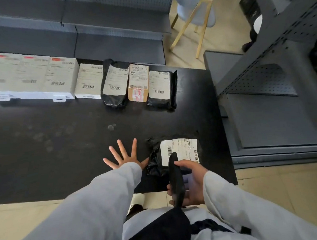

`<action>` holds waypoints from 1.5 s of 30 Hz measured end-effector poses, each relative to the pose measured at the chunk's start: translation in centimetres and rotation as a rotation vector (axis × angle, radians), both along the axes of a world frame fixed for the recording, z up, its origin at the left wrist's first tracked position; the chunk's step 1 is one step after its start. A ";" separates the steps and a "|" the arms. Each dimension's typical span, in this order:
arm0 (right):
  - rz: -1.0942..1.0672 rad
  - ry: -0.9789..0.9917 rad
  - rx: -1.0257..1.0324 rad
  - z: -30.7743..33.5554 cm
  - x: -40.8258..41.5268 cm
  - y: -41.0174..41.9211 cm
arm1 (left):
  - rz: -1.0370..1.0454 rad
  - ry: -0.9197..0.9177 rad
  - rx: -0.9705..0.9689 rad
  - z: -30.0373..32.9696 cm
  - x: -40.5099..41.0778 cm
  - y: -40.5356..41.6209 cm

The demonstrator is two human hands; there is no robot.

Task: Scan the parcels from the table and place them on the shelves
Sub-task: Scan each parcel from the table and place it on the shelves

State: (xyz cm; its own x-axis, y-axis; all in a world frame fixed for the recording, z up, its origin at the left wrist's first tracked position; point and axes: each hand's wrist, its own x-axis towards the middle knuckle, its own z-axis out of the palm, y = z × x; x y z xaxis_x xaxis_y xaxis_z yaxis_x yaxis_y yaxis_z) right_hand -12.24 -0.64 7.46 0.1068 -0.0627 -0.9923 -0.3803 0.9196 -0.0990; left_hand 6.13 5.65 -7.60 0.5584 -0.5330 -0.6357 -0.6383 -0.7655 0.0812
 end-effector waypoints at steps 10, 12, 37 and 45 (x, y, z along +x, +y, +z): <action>-0.145 0.014 -0.013 0.0 0.7 1.3 | -0.024 -0.007 0.024 0.3 0.0 -0.1; -0.133 -0.001 -0.018 0.0 0.7 1.7 | -0.023 -0.010 0.016 0.3 0.1 -0.1; -0.669 0.018 -0.086 -2.0 -5.5 2.0 | -0.003 0.175 -0.038 2.0 5.9 -5.4; -0.735 0.039 -0.146 -2.5 -5.8 2.9 | -0.064 0.582 -0.330 7.5 1.3 -11.7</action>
State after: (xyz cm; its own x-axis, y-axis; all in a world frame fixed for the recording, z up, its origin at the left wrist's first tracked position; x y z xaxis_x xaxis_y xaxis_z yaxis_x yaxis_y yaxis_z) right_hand -18.02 2.30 4.96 -0.0485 -0.2360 -0.9705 0.3213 0.9163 -0.2389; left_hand 7.47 -6.07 -0.13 0.1345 -0.7721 -0.6211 -0.4630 -0.6032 0.6495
